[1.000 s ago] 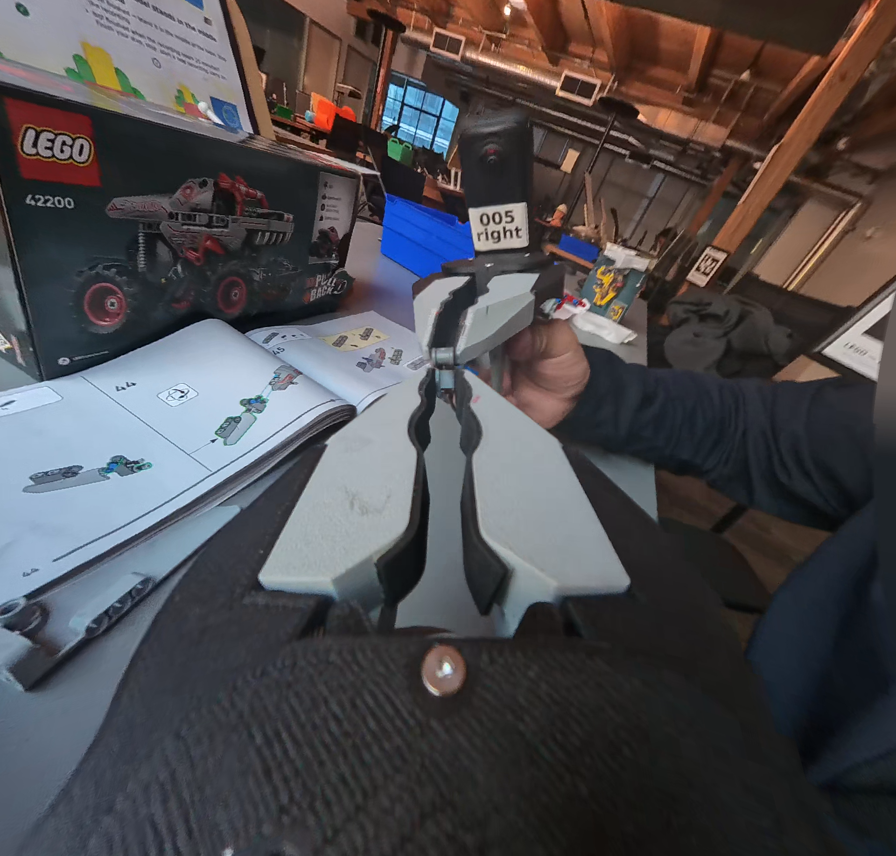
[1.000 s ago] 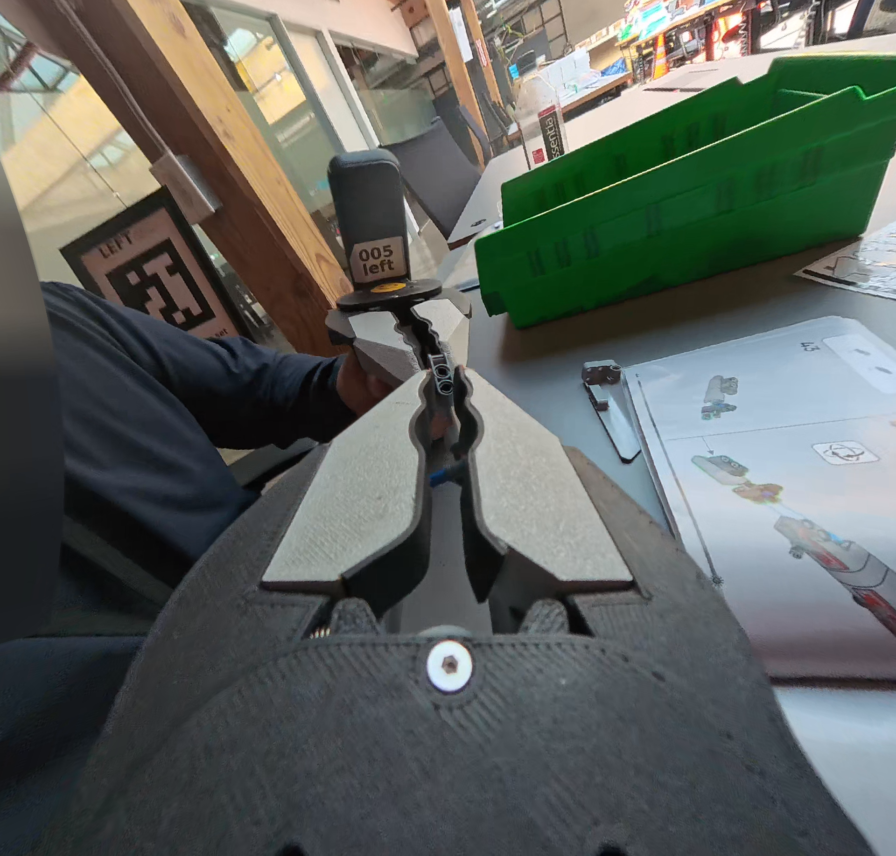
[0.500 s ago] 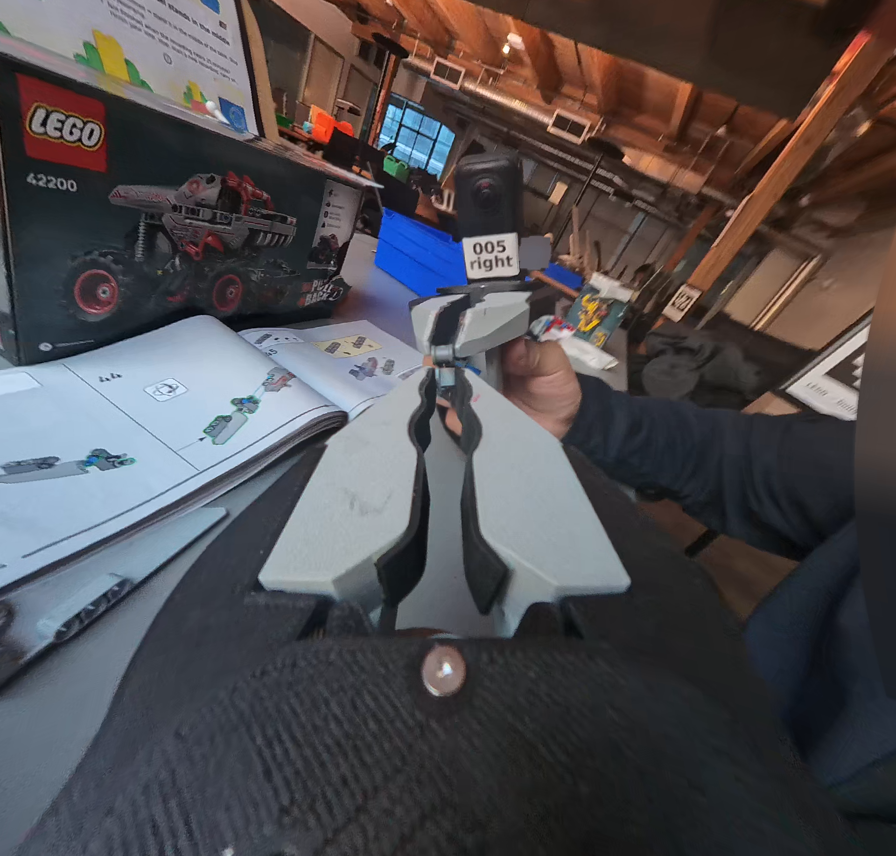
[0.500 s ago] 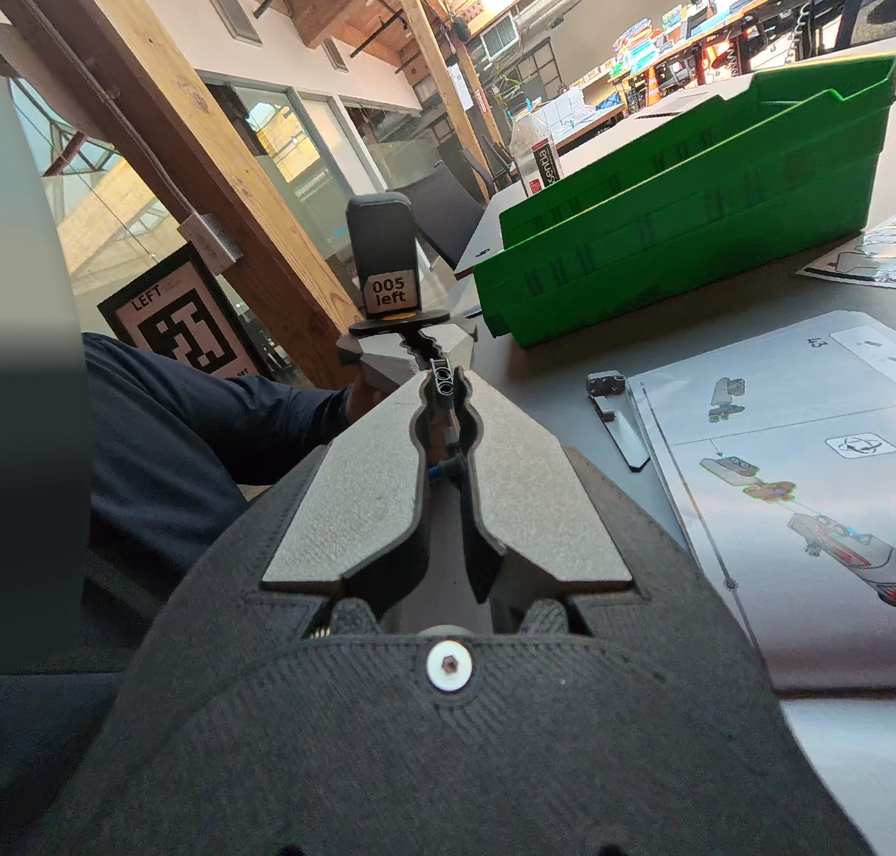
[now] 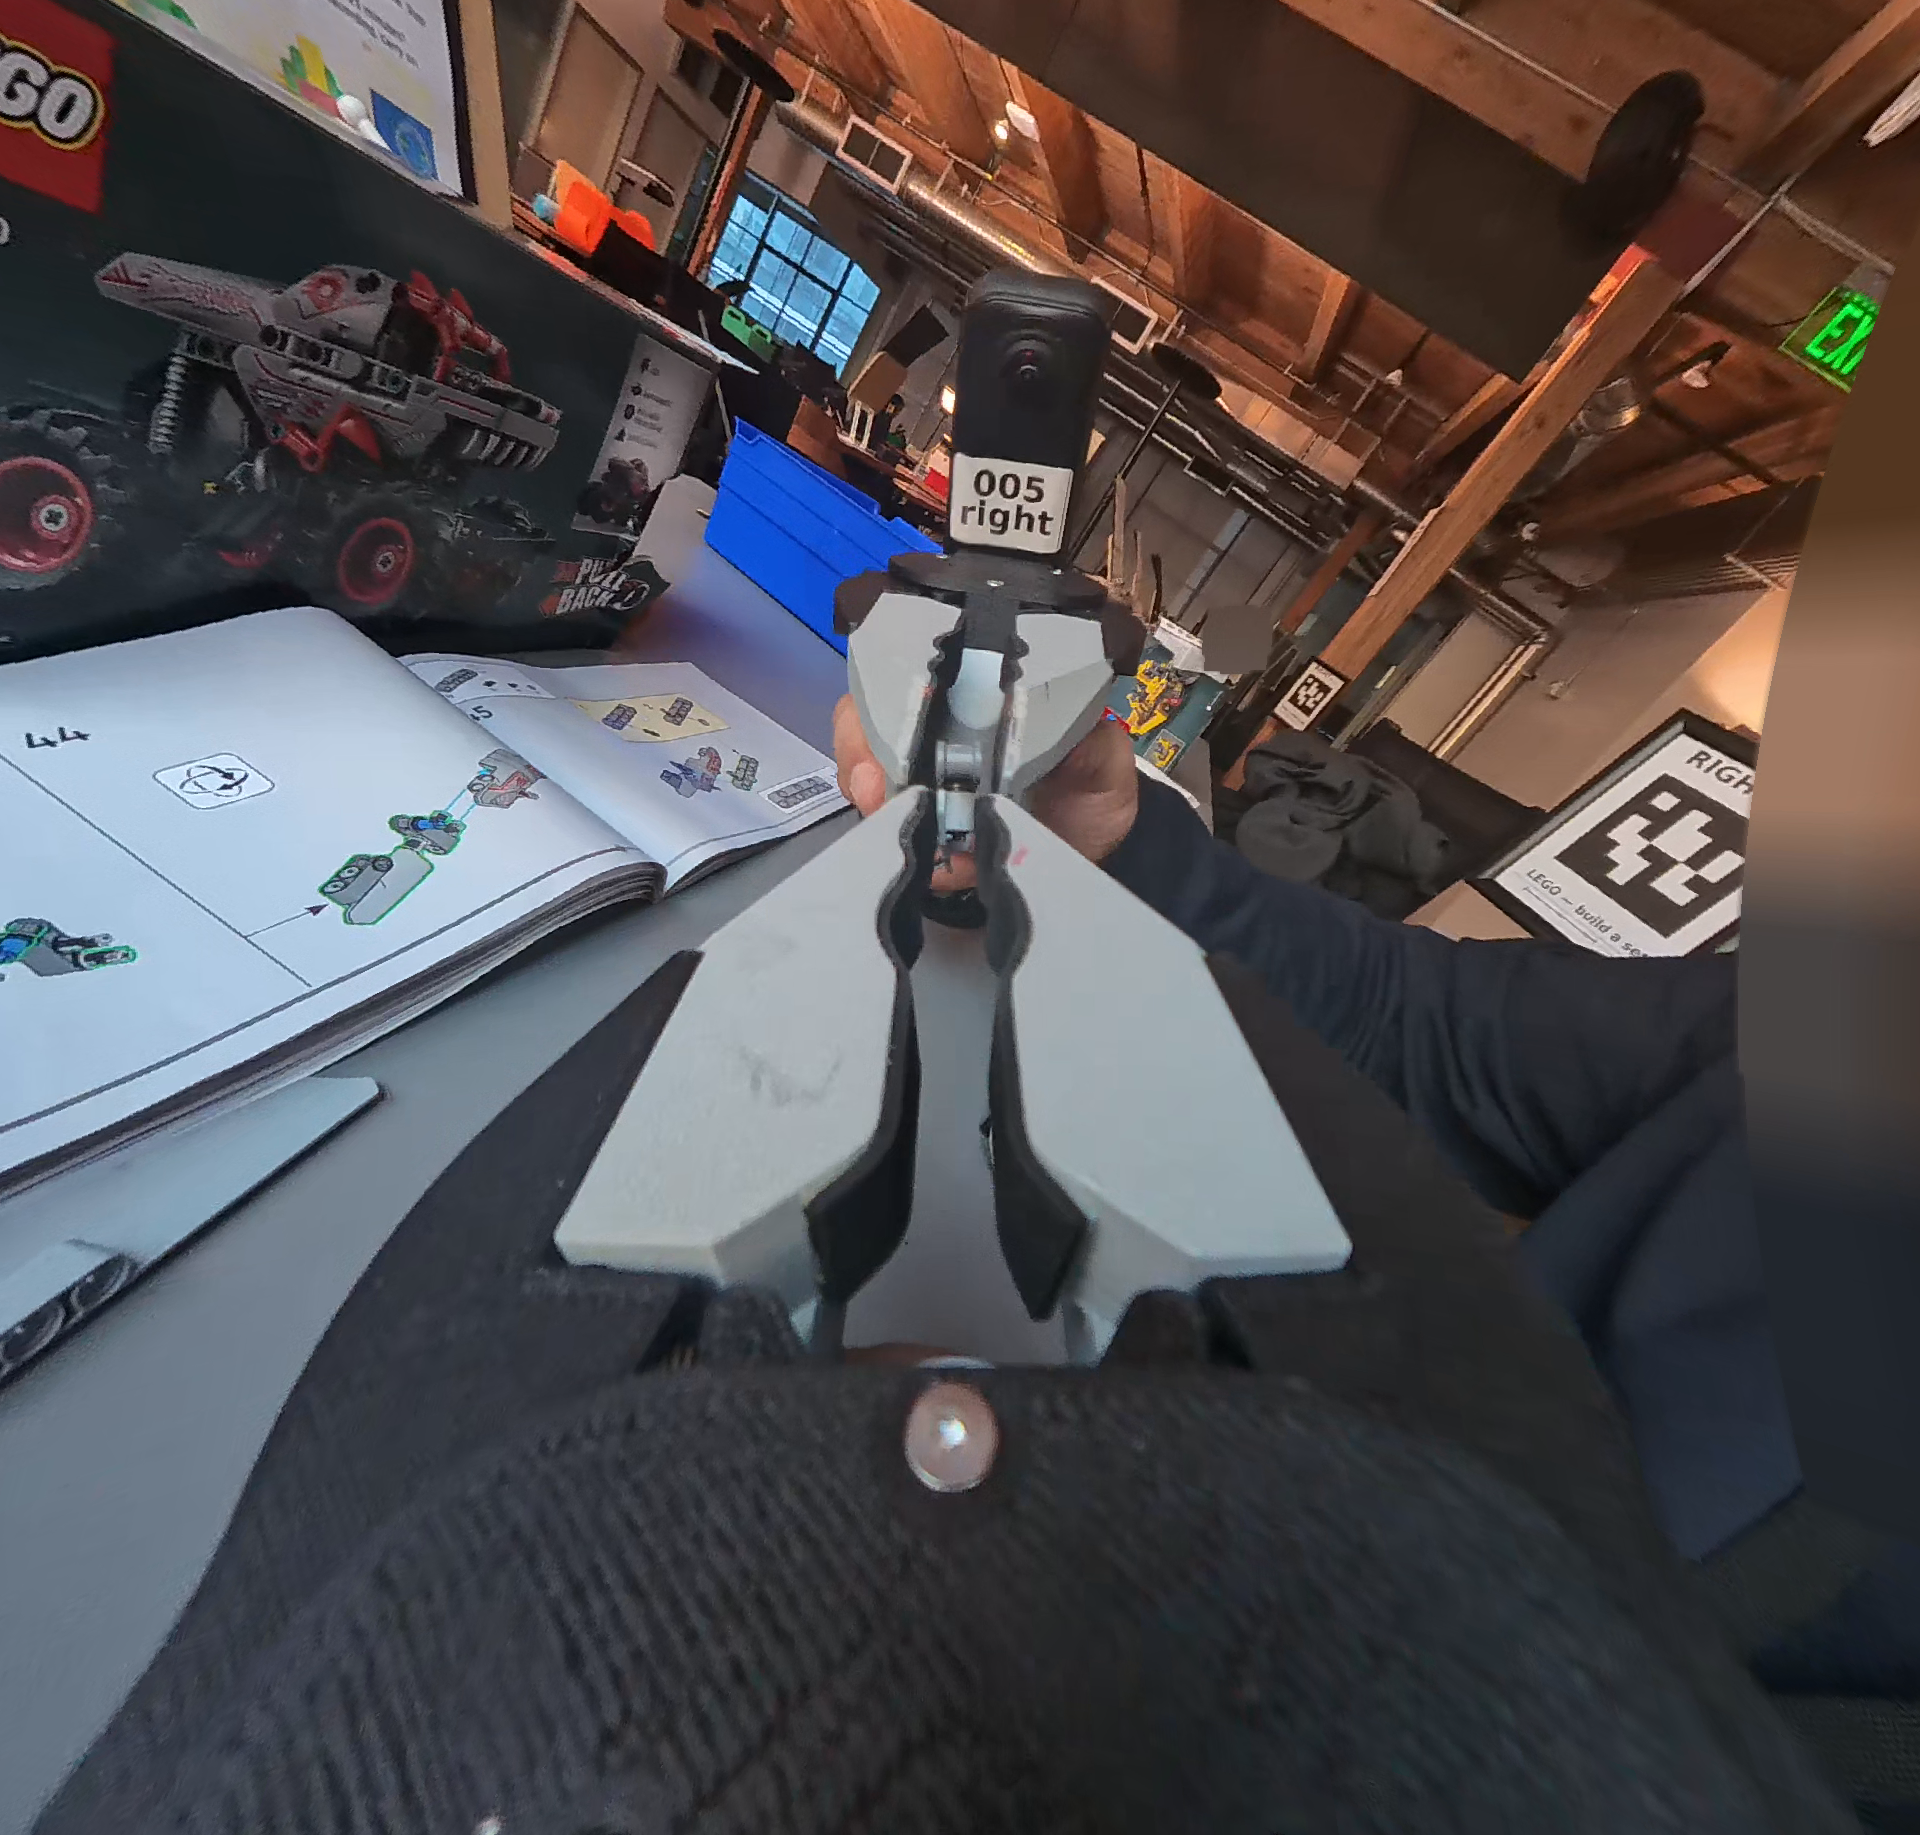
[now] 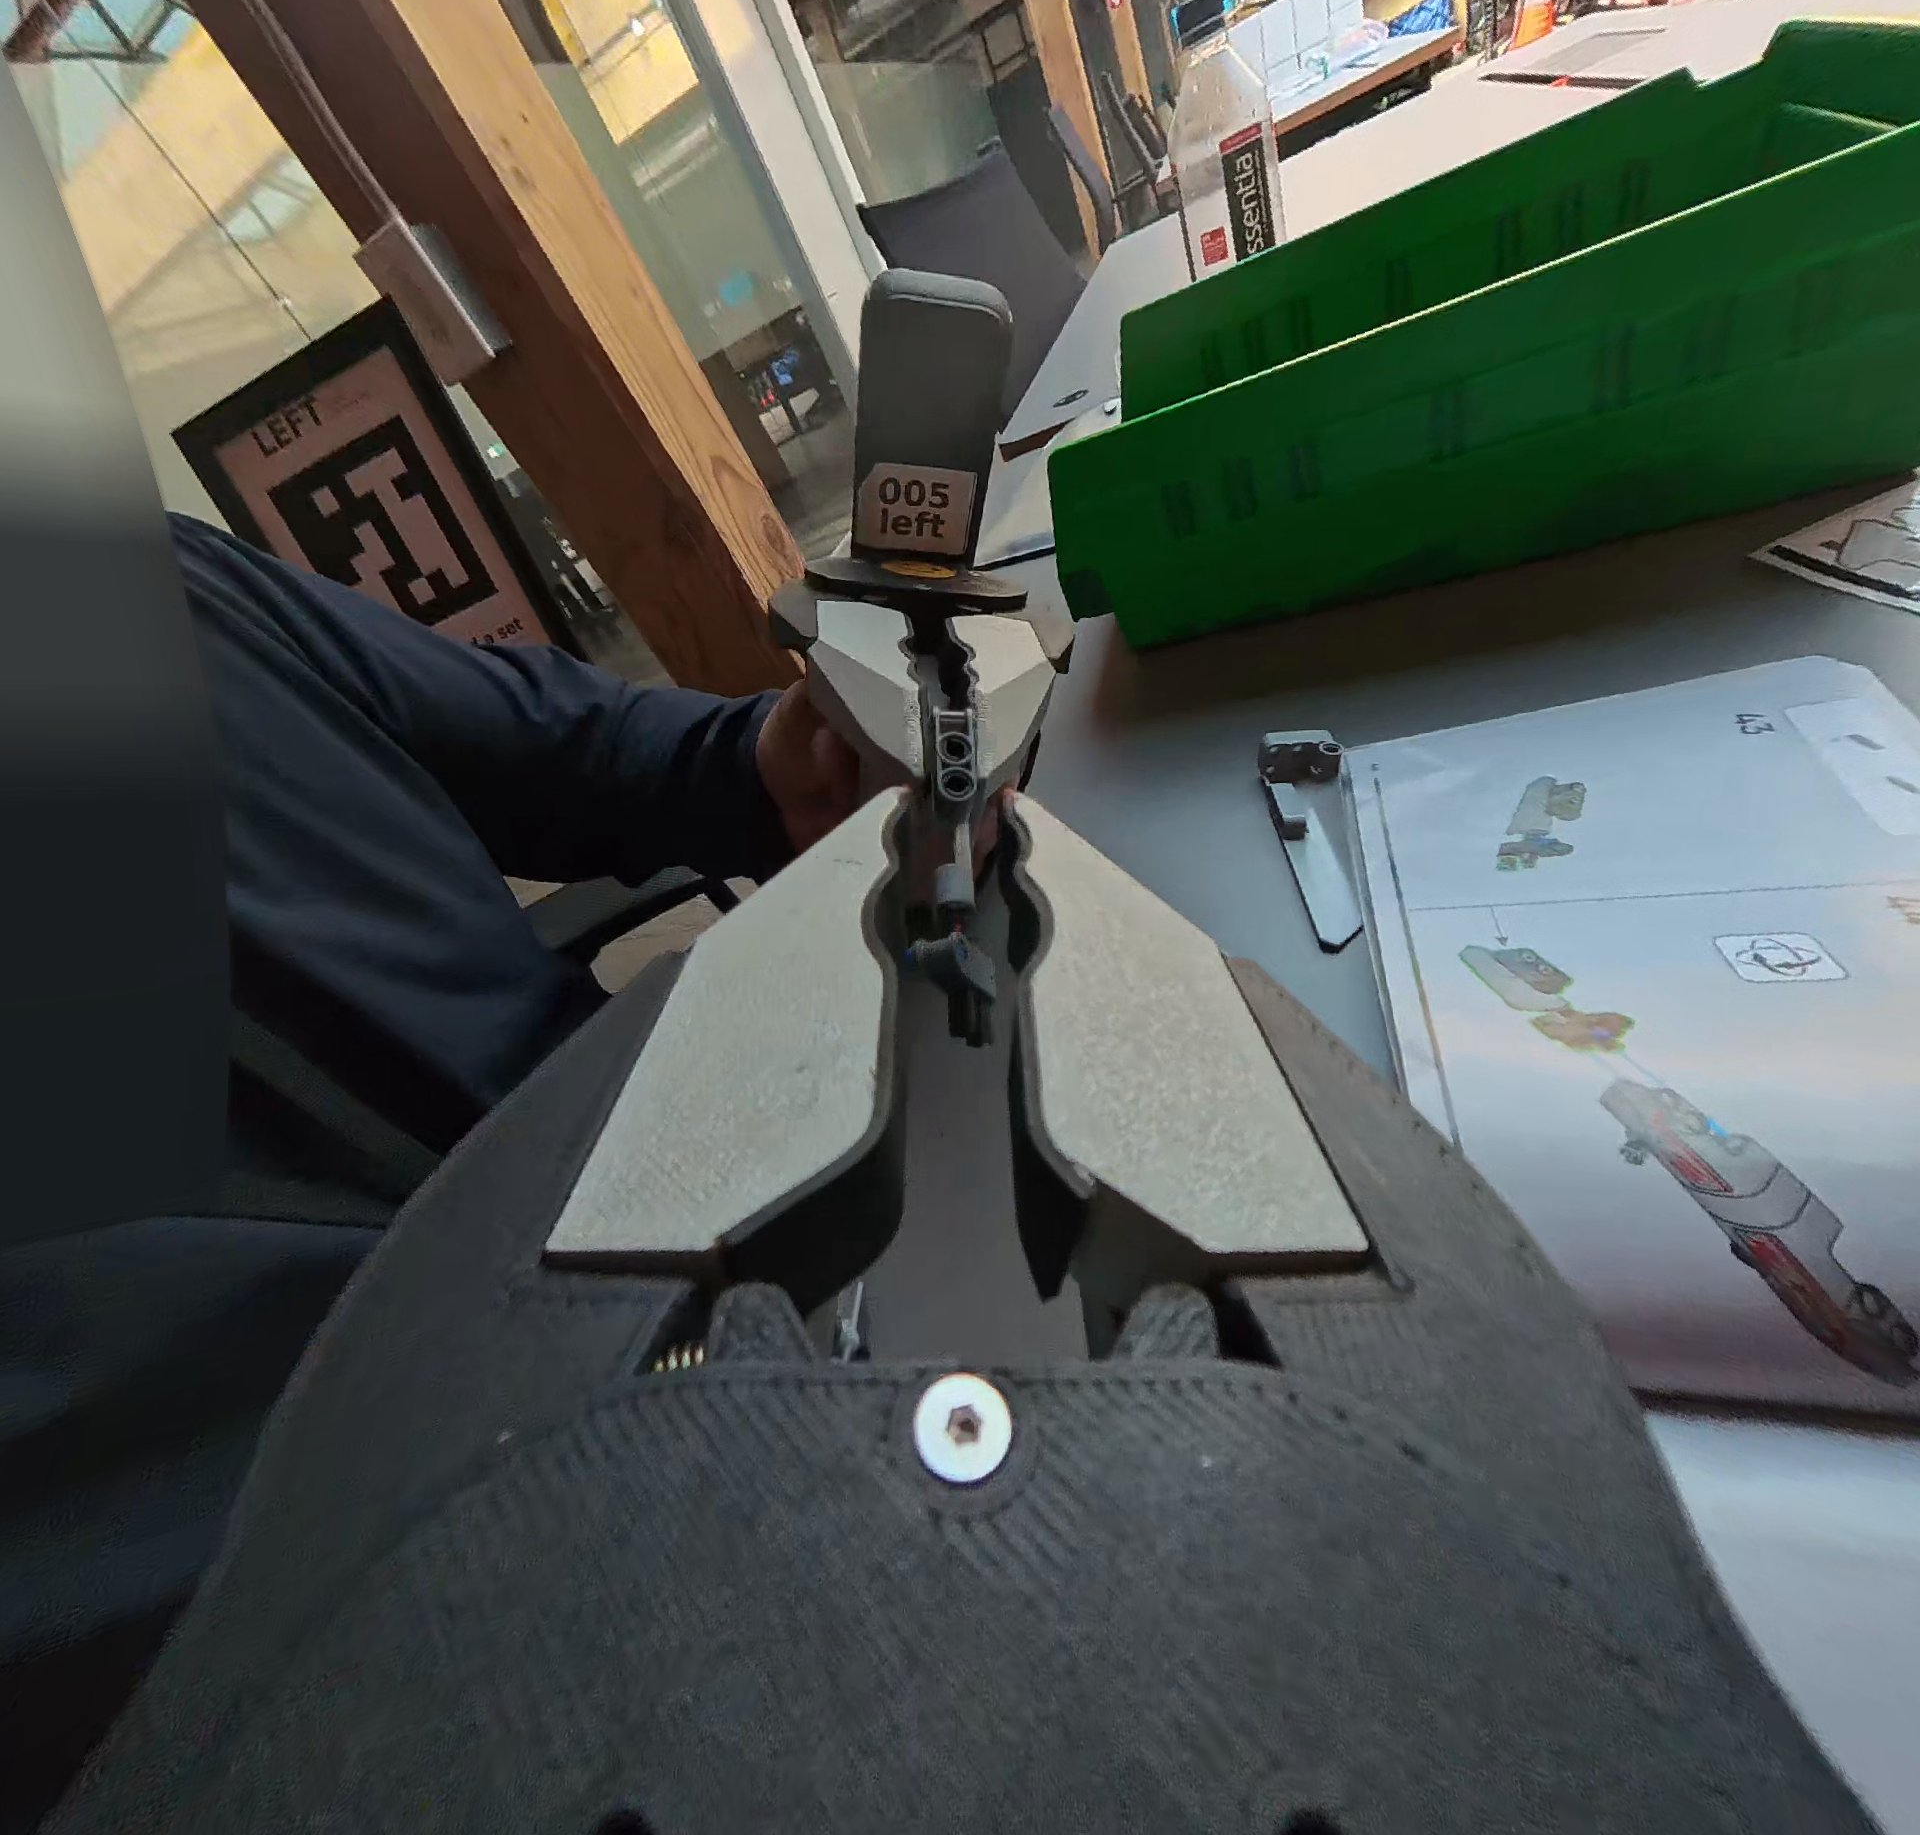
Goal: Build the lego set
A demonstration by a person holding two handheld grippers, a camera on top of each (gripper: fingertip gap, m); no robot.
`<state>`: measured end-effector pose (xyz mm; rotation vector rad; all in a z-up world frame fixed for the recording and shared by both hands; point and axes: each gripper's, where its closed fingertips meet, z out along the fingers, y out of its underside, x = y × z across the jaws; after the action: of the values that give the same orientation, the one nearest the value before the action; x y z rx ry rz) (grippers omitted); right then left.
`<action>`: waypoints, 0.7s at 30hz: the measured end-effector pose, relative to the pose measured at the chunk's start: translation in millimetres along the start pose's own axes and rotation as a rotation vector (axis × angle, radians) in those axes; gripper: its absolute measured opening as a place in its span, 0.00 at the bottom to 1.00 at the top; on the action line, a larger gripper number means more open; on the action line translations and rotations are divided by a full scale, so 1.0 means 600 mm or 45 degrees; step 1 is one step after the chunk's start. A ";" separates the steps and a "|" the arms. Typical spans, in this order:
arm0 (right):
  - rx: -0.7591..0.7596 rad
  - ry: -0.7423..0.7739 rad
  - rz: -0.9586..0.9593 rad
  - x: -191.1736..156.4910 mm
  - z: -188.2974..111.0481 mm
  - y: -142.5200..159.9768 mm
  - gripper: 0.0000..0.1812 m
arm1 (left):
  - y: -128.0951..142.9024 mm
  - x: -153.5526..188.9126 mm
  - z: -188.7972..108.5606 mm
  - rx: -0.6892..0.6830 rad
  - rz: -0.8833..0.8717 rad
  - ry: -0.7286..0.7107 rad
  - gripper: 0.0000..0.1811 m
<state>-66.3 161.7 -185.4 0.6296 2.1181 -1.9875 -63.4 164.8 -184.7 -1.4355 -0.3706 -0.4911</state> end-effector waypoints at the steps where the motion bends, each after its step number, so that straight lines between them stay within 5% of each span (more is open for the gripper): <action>1: 0.006 -0.008 0.002 -0.001 0.001 -0.001 0.06 | 0.001 0.001 0.001 -0.009 0.007 -0.002 0.02; 21: 0.034 0.009 -0.089 0.002 0.011 -0.003 0.03 | -0.001 -0.005 0.001 0.009 -0.040 -0.005 0.03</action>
<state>-69.3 155.5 -184.9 0.5750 2.1495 -2.0558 -66.4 165.8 -185.7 -1.4259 -0.3979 -0.5120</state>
